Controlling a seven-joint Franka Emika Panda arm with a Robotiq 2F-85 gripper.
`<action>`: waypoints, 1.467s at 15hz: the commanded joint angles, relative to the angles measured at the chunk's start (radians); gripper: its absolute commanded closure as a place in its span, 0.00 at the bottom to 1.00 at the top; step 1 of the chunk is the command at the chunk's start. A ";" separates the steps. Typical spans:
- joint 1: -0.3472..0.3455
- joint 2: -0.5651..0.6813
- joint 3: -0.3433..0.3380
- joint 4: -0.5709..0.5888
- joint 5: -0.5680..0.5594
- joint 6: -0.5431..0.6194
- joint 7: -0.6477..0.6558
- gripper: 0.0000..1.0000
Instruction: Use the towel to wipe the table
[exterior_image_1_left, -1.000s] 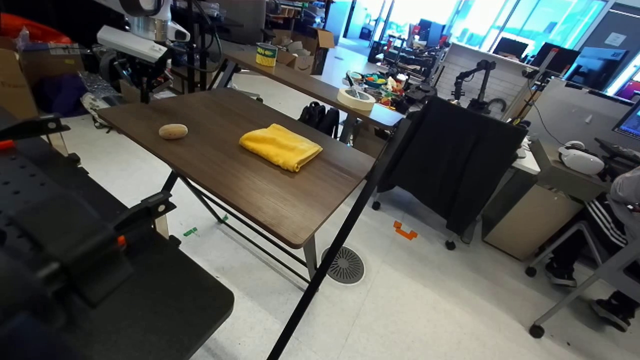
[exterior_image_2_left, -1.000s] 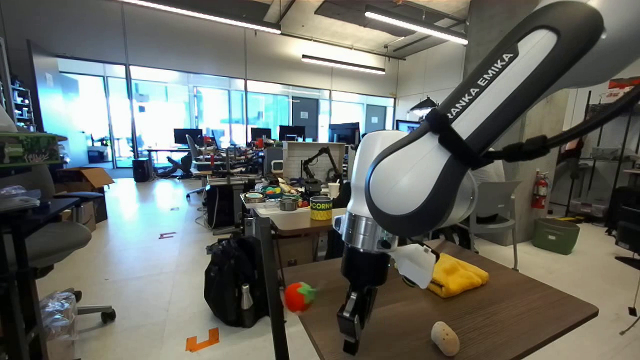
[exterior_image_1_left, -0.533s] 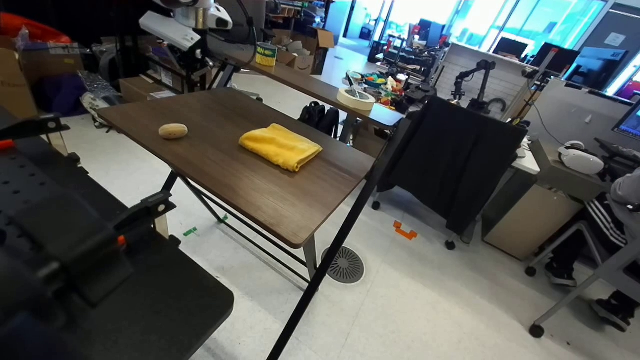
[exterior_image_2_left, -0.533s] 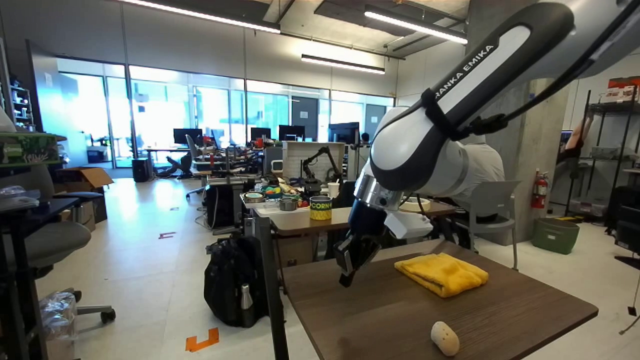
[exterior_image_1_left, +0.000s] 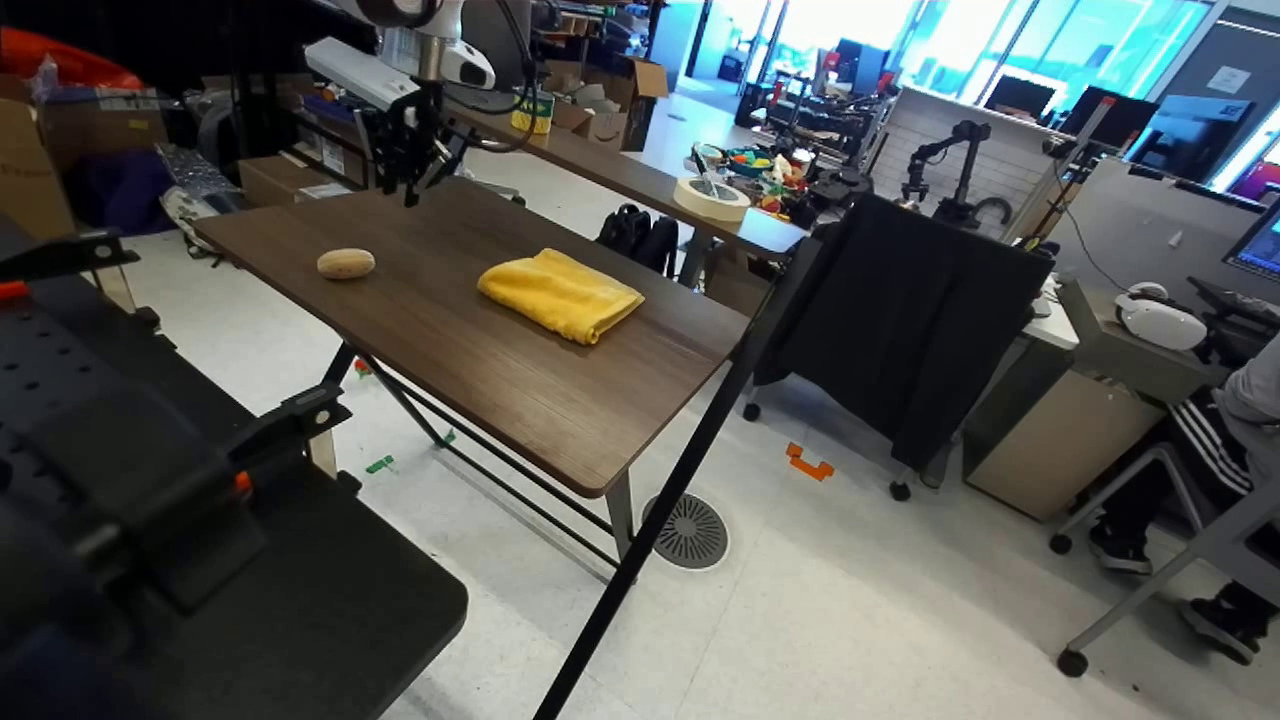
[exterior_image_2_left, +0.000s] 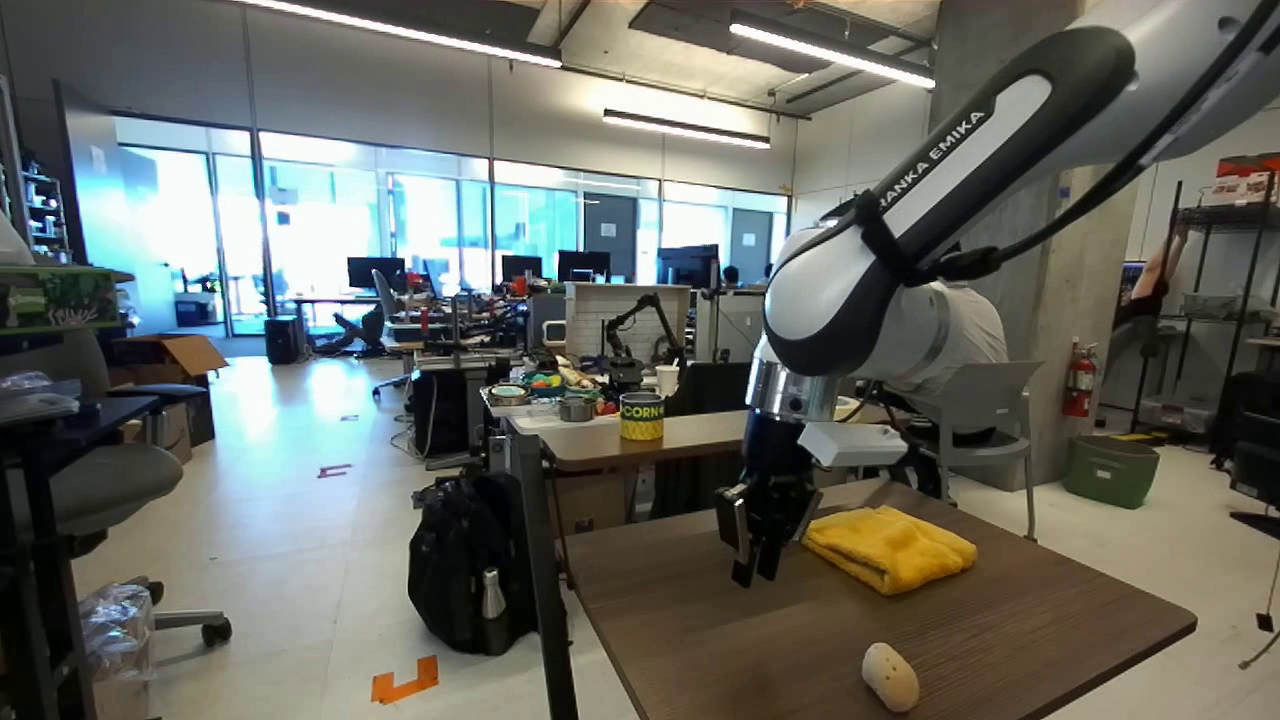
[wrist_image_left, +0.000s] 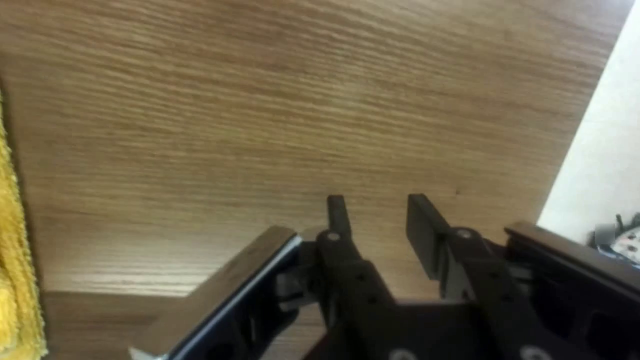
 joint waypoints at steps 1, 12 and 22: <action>0.022 -0.149 -0.054 -0.165 -0.036 -0.056 0.025 0.32; 0.091 -0.233 -0.112 -0.403 -0.190 0.070 0.160 0.00; 0.062 -0.065 -0.066 -0.353 -0.065 0.225 0.164 0.26</action>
